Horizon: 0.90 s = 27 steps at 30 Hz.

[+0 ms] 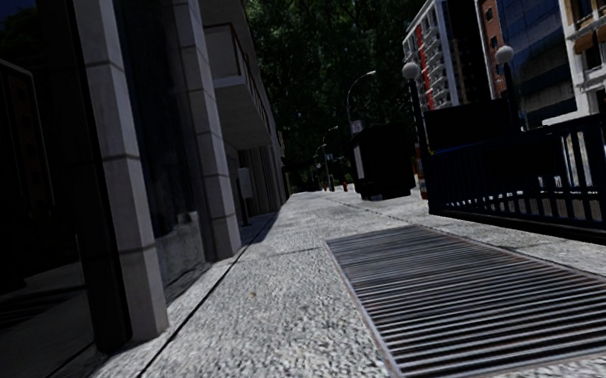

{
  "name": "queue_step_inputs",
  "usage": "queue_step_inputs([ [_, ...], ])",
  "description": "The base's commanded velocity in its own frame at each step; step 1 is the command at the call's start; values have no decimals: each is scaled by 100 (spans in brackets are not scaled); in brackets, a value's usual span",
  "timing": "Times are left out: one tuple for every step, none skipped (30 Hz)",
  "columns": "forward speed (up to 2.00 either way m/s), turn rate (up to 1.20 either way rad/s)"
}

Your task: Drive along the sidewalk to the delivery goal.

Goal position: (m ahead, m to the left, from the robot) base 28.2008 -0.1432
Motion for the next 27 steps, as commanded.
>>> queue_step_inputs([
  [200,0],
  [200,0],
  [200,0],
  [200,0],
  [200,0],
  [200,0],
  [200,0],
  [200,0],
  [200,0],
  [200,0],
  [200,0],
  [200,0],
  [200,0],
  [200,0],
  [200,0],
  [200,0],
  [200,0],
  [200,0],
  [200,0],
  [200,0],
  [200,0],
  [200,0],
  [200,0],
  [200,0],
  [200,0],
  [200,0],
  [200,0],
])
